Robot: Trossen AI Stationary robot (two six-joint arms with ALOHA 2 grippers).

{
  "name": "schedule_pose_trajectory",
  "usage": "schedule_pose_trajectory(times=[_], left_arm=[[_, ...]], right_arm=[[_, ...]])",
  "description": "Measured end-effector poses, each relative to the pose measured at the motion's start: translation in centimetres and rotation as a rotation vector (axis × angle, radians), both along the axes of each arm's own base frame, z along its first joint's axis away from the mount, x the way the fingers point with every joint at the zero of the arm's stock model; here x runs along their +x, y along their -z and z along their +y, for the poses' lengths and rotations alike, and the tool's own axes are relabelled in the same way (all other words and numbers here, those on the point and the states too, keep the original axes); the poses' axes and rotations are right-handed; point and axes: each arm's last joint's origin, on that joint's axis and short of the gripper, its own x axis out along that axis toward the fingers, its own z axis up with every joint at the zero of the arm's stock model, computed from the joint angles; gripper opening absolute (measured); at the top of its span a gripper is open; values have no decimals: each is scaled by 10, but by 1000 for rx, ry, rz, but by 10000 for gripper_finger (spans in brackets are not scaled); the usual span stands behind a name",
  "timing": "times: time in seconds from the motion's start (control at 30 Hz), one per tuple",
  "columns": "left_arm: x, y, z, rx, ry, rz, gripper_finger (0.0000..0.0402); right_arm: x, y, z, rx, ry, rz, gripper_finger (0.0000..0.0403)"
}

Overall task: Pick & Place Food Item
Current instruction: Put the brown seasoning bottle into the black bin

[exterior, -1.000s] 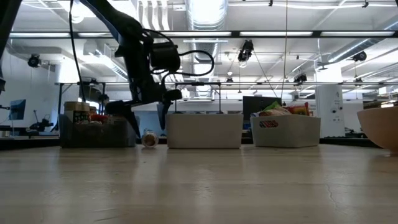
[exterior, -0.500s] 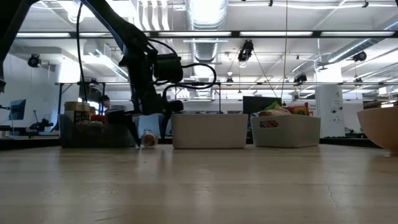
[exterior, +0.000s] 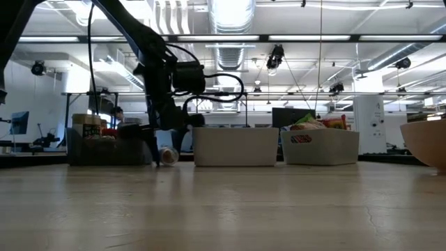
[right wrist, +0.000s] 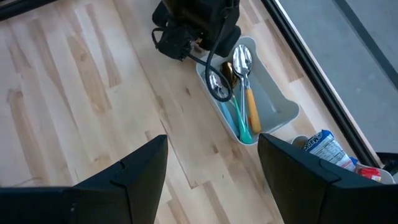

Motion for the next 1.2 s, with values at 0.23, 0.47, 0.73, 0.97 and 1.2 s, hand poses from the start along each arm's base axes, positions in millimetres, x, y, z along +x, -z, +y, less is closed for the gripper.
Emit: schedule_pose_trajectory(times=[0.23,0.47,0.73,0.97,1.2], left_arm=[[5,-2,-22,-33,-161,-8,179],[11,-22,-45,-209,-380,-64,179],[3,-90,-52,-380,-663,-334,179],[-19,-163,-60,-676,-918,-701,179],[-41,-243,-67,-1101,-982,-1192,179]], right_arm=[[0,0,1,-7,-16,3,246],[0,0,1,-20,-37,8,246],[-1,-1,2,-42,-75,15,246],[1,-3,10,-119,-218,8,246],[11,-12,31,-273,-458,-91,246]])
